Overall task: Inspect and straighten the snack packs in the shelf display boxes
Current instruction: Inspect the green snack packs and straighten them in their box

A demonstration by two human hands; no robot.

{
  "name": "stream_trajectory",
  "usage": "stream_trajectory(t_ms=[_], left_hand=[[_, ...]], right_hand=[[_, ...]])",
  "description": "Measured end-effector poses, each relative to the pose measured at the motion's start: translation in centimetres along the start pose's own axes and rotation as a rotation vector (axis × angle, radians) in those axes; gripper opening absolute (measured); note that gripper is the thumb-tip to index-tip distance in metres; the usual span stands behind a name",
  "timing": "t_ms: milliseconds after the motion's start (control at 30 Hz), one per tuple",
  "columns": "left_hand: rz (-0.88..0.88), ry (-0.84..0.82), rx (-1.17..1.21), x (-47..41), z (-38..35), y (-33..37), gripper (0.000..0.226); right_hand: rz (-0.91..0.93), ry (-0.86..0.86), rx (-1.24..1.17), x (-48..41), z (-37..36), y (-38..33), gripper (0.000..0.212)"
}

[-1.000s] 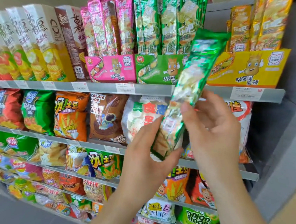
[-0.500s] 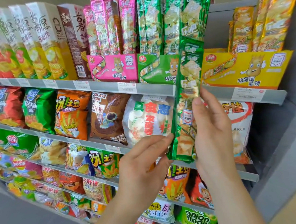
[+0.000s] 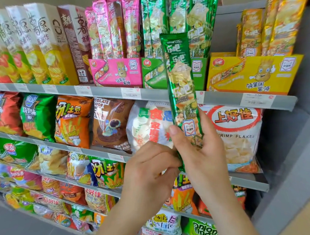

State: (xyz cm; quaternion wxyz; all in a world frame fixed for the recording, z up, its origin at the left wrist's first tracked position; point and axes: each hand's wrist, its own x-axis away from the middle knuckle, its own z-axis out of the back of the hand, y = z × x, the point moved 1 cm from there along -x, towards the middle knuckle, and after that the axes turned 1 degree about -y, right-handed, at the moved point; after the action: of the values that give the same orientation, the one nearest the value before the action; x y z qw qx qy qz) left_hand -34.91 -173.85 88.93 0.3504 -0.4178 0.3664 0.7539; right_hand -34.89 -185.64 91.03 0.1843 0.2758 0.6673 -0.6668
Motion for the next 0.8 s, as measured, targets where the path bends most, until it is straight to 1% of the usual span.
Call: stream_trajectory(t_ms=[33, 133, 167, 200, 267, 300, 333, 367, 400, 467, 567, 633, 667, 700, 733, 800], left_hand=[[0.036, -0.058, 0.032, -0.3, 0.3, -0.1, 0.011], [0.227, -0.244, 0.216, -1.3, 1.3, -0.3, 0.012], [0.305, -0.267, 0.308, -1.6, 1.6, -0.4, 0.015], [0.384, -0.245, 0.402, -2.1, 1.8, -0.5, 0.016], [0.513, -0.128, 0.554, -3.4, 2.3, -0.8, 0.021], [0.556, -0.096, 0.619, -4.2, 2.4, -0.9, 0.03], [0.578, -0.097, 0.674, -5.0, 2.4, -1.0, 0.04], [0.58, -0.116, 0.706, -5.9, 2.4, -0.9, 0.045], [0.568, -0.132, 0.713, -6.8, 2.3, -0.8, 0.045], [0.557, -0.106, 0.693, -8.2, 2.0, -0.5, 0.035], [0.553, -0.073, 0.664, -9.5, 1.2, -0.4, 0.032], [0.52, -0.059, 0.639, -10.2, 0.6, -0.4, 0.027], [0.508, -0.056, 0.618, -10.6, 0.4, -0.4, 0.032], [0.498, -0.052, 0.598, -11.0, 0.2, -0.5, 0.041], [0.477, -0.048, 0.586, -11.3, 0.1, -0.5, 0.049], [0.412, -0.063, 0.568, -12.2, 0.1, -0.5, 0.059]], right_hand=[[-0.004, 0.018, 0.036, -0.1, 0.2, 0.2, 0.038], [-0.054, 0.055, 0.129, -0.3, 1.1, 0.6, 0.057], [-0.047, 0.049, 0.13, -0.3, 1.4, 0.7, 0.057], [-0.036, 0.034, 0.111, -0.3, 1.7, 0.7, 0.053], [-0.013, -0.014, 0.09, -0.2, 1.9, 0.7, 0.05], [0.017, -0.044, 0.102, -0.2, 2.0, 0.7, 0.048], [0.049, -0.076, 0.118, -0.1, 2.0, 0.8, 0.046], [0.073, -0.103, 0.14, 0.0, 2.0, 0.9, 0.045], [0.089, -0.122, 0.165, 0.0, 2.0, 0.9, 0.046], [0.095, -0.134, 0.186, -0.2, 2.1, 1.0, 0.048], [0.114, -0.131, 0.156, -0.7, 2.7, 0.8, 0.049], [0.101, -0.149, 0.102, -0.7, 3.2, 0.7, 0.049], [0.061, -0.168, 0.068, -0.7, 3.4, 0.7, 0.051], [0.007, -0.19, 0.036, -0.6, 3.5, 0.6, 0.053], [-0.039, -0.212, 0.012, -0.6, 3.6, 0.4, 0.051], [-0.071, -0.241, -0.023, -1.0, 3.9, -0.1, 0.046]])
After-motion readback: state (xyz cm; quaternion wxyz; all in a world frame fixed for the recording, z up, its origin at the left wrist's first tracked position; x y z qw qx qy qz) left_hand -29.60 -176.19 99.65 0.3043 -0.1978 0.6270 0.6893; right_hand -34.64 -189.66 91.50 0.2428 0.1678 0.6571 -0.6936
